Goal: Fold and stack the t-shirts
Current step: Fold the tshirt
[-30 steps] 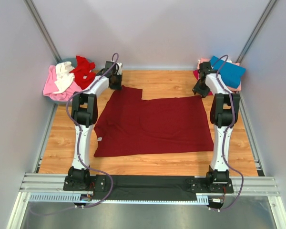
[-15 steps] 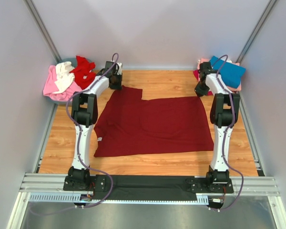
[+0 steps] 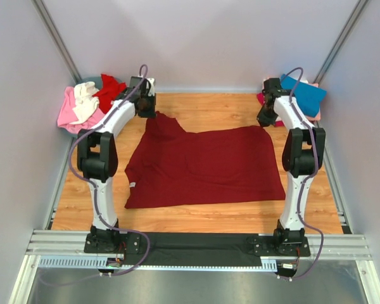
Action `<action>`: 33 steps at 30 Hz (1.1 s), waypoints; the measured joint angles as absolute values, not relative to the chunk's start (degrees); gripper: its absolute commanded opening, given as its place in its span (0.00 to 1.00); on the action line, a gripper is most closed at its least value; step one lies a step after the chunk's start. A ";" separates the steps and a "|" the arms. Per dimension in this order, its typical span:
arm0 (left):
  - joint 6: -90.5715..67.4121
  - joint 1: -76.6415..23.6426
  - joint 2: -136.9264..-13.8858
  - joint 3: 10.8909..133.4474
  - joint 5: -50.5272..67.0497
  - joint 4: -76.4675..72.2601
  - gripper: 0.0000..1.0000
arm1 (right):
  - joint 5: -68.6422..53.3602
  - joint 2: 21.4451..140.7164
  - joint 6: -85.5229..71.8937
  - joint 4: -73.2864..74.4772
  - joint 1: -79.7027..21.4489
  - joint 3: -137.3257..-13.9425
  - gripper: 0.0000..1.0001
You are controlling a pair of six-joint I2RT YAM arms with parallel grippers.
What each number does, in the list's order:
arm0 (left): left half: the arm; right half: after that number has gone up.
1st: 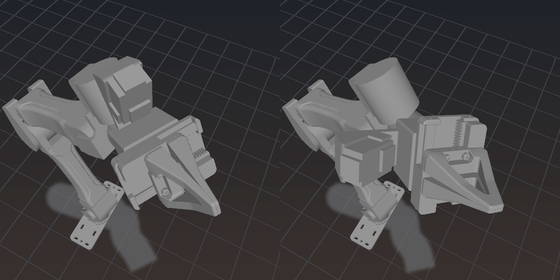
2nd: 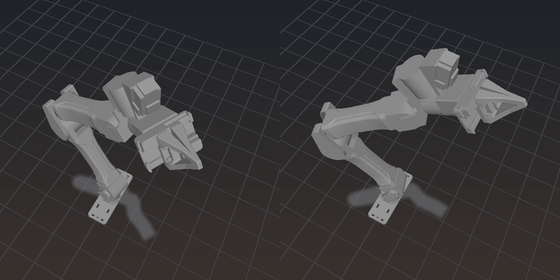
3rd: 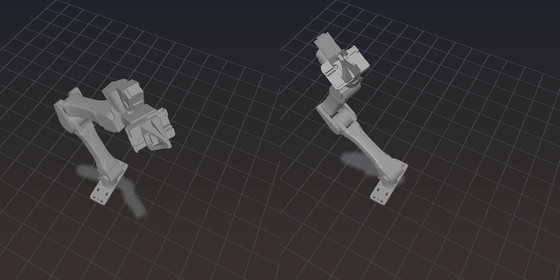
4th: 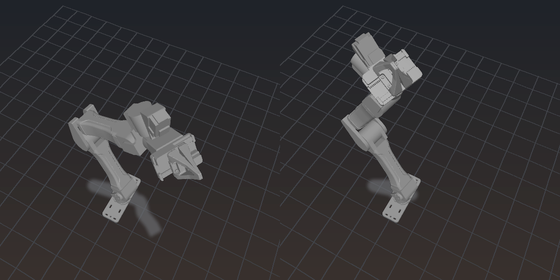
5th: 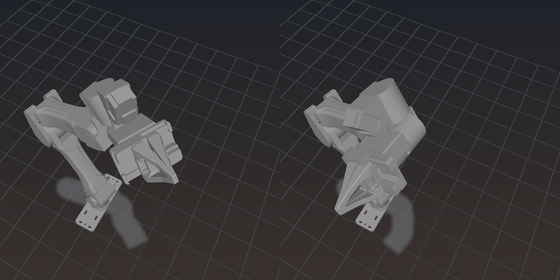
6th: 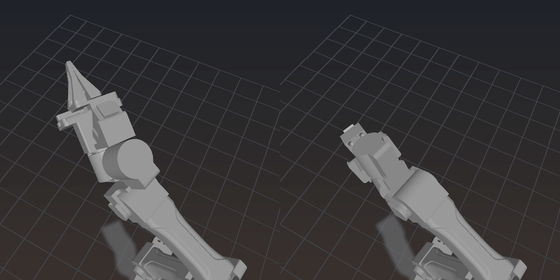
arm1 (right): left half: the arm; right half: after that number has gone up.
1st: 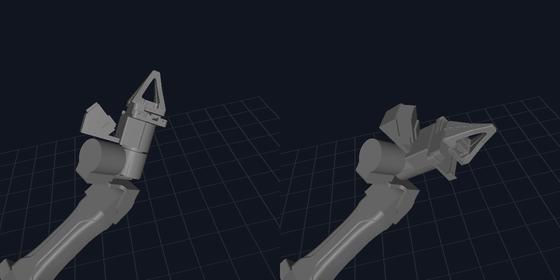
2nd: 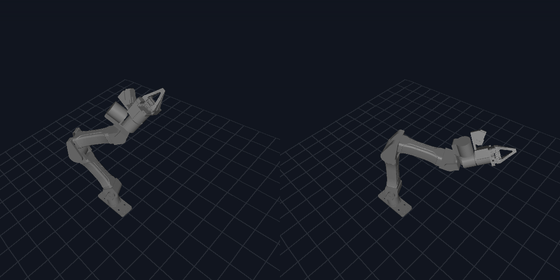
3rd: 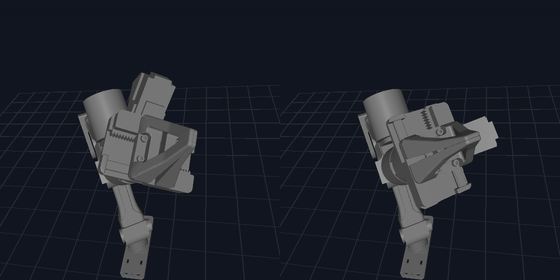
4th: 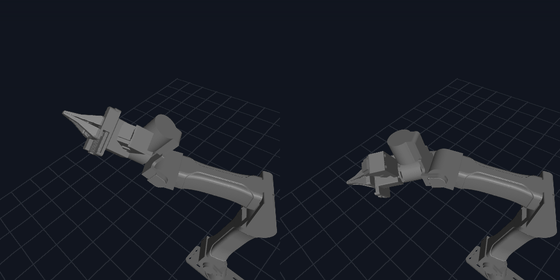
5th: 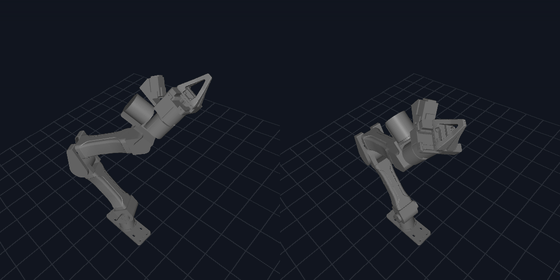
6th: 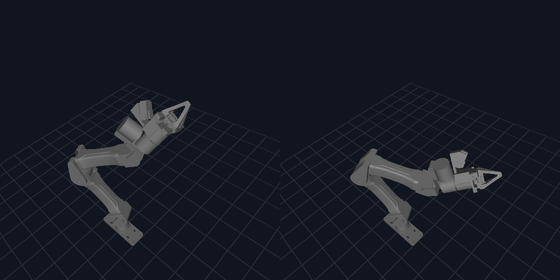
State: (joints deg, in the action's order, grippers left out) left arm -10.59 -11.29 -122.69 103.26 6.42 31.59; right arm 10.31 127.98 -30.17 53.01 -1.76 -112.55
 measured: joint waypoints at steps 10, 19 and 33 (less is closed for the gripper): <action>-10.31 -15.70 -103.53 90.65 2.11 31.05 0.00 | 10.04 114.72 -30.06 50.74 -2.44 -95.53 0.00; -12.10 -22.57 -91.70 75.09 -7.51 34.15 0.00 | 11.49 106.06 -29.93 48.21 -2.28 -83.09 0.00; -20.47 -27.40 -80.09 66.43 -24.38 40.99 0.00 | 12.12 95.26 -29.69 44.66 1.37 -69.67 0.00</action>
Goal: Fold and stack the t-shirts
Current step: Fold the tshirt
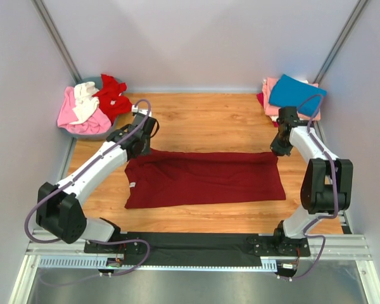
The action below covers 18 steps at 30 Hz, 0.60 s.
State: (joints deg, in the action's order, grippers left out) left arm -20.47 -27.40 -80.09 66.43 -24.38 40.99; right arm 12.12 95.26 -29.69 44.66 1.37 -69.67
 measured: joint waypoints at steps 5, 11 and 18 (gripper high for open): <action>-22.44 -27.40 -77.95 64.34 -24.71 42.52 0.00 | 12.21 93.80 -29.69 44.34 1.30 -68.64 0.00; -24.25 -27.42 -76.49 62.72 -24.25 44.38 0.00 | 12.60 92.14 -29.74 43.48 1.30 -66.74 0.00; -29.39 -29.87 -70.67 56.53 -21.96 47.90 0.48 | 13.67 87.59 -32.99 41.39 1.32 -58.43 0.66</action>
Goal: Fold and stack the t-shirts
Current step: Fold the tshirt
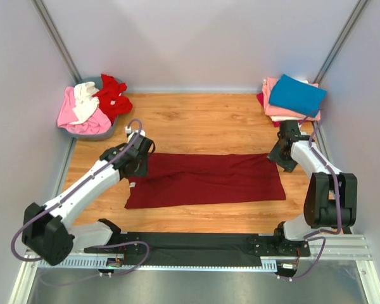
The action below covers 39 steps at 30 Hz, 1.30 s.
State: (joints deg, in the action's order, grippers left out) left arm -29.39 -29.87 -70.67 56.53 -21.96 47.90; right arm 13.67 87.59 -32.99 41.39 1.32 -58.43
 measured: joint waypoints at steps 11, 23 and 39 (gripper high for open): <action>-37.56 -35.18 -50.68 45.91 -16.19 50.61 0.99 | 15.66 82.02 -36.14 40.42 -1.26 -59.20 0.77; -38.74 -33.17 -71.64 42.17 -17.67 34.65 0.82 | 7.75 97.36 -32.47 35.75 -13.85 -66.32 0.62; -35.53 -27.07 -97.41 57.54 -12.93 28.60 0.79 | 3.95 91.46 -33.87 22.92 -20.36 -48.58 0.62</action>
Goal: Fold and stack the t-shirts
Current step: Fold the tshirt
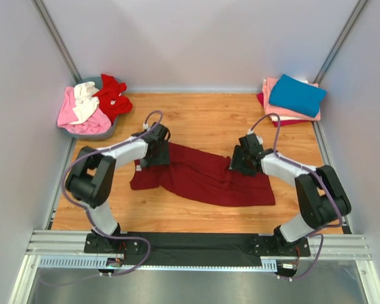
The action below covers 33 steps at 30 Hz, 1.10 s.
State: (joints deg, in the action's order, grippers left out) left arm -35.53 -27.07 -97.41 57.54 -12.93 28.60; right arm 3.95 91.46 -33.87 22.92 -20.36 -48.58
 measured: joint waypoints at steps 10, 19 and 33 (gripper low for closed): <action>-25.08 -23.90 -136.35 118.08 -0.99 39.13 0.83 | -6.52 87.48 -48.88 20.01 -59.09 -44.86 0.71; -19.73 -24.36 -137.14 130.72 8.12 41.93 1.00 | 7.77 75.75 -47.68 46.72 -55.11 -59.77 0.83; -19.11 -26.24 -82.06 88.25 -2.57 36.88 0.98 | -3.51 102.45 -33.85 41.45 -25.23 -79.59 0.63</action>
State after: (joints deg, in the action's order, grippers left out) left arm -19.11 -26.24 -82.06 88.25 -2.57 36.88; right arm -3.51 102.45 -33.85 41.45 -25.23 -79.59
